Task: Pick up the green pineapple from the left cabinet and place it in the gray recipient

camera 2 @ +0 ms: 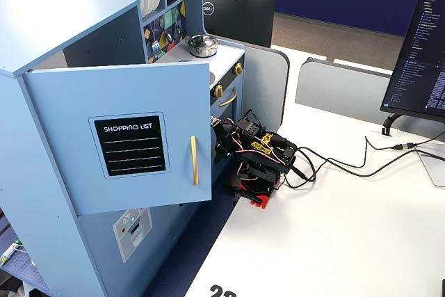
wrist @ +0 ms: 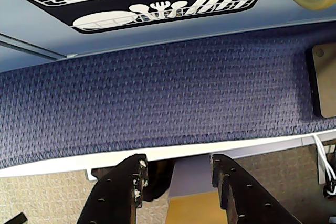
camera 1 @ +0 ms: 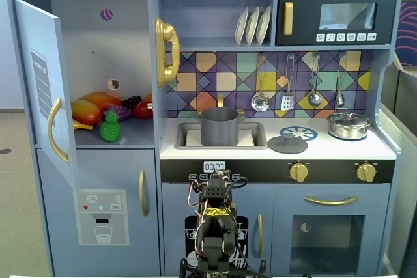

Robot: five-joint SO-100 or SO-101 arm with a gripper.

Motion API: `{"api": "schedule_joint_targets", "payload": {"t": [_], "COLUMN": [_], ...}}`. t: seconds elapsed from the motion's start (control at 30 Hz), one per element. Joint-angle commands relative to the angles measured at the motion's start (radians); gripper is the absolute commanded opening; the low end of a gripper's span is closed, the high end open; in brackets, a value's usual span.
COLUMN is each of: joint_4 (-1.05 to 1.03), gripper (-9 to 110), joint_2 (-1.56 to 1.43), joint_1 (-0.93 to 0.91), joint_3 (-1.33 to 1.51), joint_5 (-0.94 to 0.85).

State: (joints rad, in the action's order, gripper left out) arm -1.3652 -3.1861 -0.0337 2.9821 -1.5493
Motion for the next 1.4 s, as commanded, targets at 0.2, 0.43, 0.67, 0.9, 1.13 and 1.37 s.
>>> {"api": "schedule_joint_targets", "payload": {"t": [0.2, 0.43, 0.67, 0.9, 1.13, 1.37], "joint_4": [-0.164, -0.026, 0.813, 1.166, 1.302, 1.410], "gripper": [1, 0, 0, 3, 25, 32], "joint_2": [0.008, 0.011, 0.117, 0.276, 0.468, 0.592], "joint_1": [-0.046, 0.189, 0.698, 0.862, 0.813, 0.824], "joint_3": [0.020, 0.014, -0.153, -0.400, -0.578, -0.611], "joint_5": [0.035, 0.169, 0.029, -0.049, -0.067, -0.075]}}
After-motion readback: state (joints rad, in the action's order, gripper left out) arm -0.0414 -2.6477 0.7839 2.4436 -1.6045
